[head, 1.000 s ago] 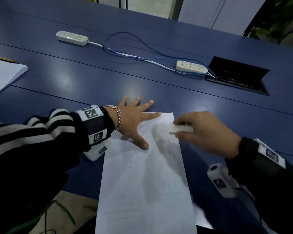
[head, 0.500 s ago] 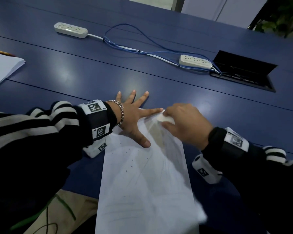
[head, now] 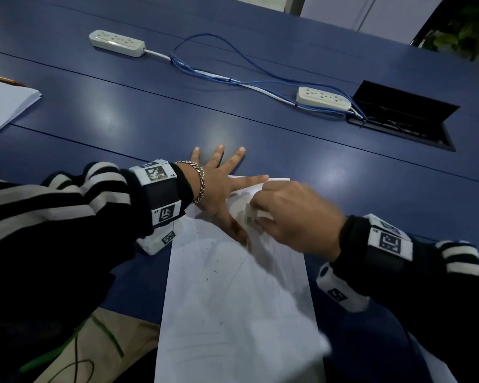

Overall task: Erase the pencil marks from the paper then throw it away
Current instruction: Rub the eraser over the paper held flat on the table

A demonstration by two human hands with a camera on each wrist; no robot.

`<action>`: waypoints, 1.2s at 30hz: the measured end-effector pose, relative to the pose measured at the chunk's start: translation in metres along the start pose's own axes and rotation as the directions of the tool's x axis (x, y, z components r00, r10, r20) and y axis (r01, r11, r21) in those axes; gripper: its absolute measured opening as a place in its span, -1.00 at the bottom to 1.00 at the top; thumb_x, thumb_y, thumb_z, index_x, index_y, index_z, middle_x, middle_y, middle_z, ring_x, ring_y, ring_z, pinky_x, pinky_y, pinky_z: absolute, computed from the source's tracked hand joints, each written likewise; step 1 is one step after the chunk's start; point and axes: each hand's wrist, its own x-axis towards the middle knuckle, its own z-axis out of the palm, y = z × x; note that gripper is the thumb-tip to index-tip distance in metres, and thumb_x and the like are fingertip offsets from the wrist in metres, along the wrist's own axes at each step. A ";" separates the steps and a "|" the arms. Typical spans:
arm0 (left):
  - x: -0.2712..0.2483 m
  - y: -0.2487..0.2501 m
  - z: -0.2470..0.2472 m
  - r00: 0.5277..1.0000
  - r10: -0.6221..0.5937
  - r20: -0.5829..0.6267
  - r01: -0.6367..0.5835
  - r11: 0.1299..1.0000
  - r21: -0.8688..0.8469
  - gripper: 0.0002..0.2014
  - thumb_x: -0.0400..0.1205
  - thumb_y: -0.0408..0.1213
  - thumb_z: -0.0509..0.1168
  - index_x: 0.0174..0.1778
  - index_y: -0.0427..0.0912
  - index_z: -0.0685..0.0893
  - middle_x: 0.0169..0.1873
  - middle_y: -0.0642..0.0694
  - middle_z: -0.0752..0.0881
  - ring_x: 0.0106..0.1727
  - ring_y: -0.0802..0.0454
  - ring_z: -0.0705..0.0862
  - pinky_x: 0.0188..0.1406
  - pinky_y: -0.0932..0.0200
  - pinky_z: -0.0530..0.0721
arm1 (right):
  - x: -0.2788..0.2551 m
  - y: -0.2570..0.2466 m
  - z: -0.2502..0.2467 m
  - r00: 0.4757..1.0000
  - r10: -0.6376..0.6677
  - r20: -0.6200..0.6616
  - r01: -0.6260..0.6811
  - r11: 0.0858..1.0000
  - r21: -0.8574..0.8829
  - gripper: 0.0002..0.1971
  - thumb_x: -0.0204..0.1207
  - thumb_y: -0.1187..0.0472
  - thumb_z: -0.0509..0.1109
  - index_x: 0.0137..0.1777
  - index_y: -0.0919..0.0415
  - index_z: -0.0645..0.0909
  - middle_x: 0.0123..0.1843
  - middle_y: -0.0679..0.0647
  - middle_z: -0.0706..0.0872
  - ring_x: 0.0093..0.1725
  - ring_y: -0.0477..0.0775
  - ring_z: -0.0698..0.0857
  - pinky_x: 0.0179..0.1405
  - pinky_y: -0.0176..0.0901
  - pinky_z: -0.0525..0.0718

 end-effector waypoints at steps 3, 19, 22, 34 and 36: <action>-0.002 -0.001 -0.001 1.000 -0.001 0.012 0.001 1.000 -0.003 0.35 -0.07 0.83 0.31 0.47 0.80 -0.48 0.72 0.00 -0.61 0.72 -0.40 -0.56 0.50 -0.81 -0.33 | 0.014 0.028 -0.004 0.993 0.087 -0.081 -0.089 0.996 -0.023 -0.76 0.59 -0.07 0.39 -0.01 0.10 0.71 -0.02 0.04 0.73 -0.01 0.19 0.70 -0.14 -0.04 0.53; -0.002 0.000 -0.002 1.000 0.003 0.009 -0.003 1.000 -0.006 0.36 -0.06 0.83 0.31 0.48 0.79 -0.49 0.71 0.00 -0.61 0.72 -0.41 -0.56 0.49 -0.81 -0.36 | 0.006 0.031 -0.006 0.980 0.179 -0.091 -0.185 0.981 -0.056 -0.79 0.57 0.02 0.35 0.01 0.15 0.65 -0.05 0.10 0.68 0.00 0.30 0.69 -0.09 0.10 0.64; -0.001 0.000 -0.001 1.000 -0.006 0.013 0.006 1.000 -0.010 0.40 -0.14 0.84 0.30 0.49 0.79 -0.48 0.71 0.00 -0.62 0.70 -0.42 -0.58 0.49 -0.82 -0.36 | -0.006 -0.002 0.003 0.999 0.035 -0.019 -0.036 0.999 -0.040 -0.75 0.59 -0.02 0.22 0.00 0.10 0.65 -0.01 0.05 0.69 0.00 0.19 0.68 -0.16 0.06 0.65; -0.001 0.001 -0.001 1.000 -0.007 0.022 0.007 1.000 -0.017 0.40 -0.18 0.86 0.27 0.46 0.81 -0.49 0.71 0.02 -0.62 0.71 -0.42 -0.57 0.50 -0.81 -0.34 | -0.005 0.001 0.004 0.999 0.012 -0.043 -0.014 0.998 -0.057 -0.82 0.58 0.05 0.30 -0.02 0.11 0.66 -0.01 0.07 0.69 -0.03 0.21 0.68 -0.17 0.08 0.68; 0.000 0.001 -0.001 1.000 -0.006 0.021 0.006 1.000 -0.001 0.41 -0.19 0.87 0.25 0.47 0.80 -0.49 0.71 0.01 -0.62 0.70 -0.44 -0.57 0.49 -0.82 -0.33 | -0.006 0.000 0.002 1.000 -0.008 0.017 0.008 1.000 -0.030 -0.74 0.61 -0.06 0.23 -0.02 0.08 0.66 -0.04 0.02 0.67 -0.04 0.15 0.64 -0.16 0.04 0.65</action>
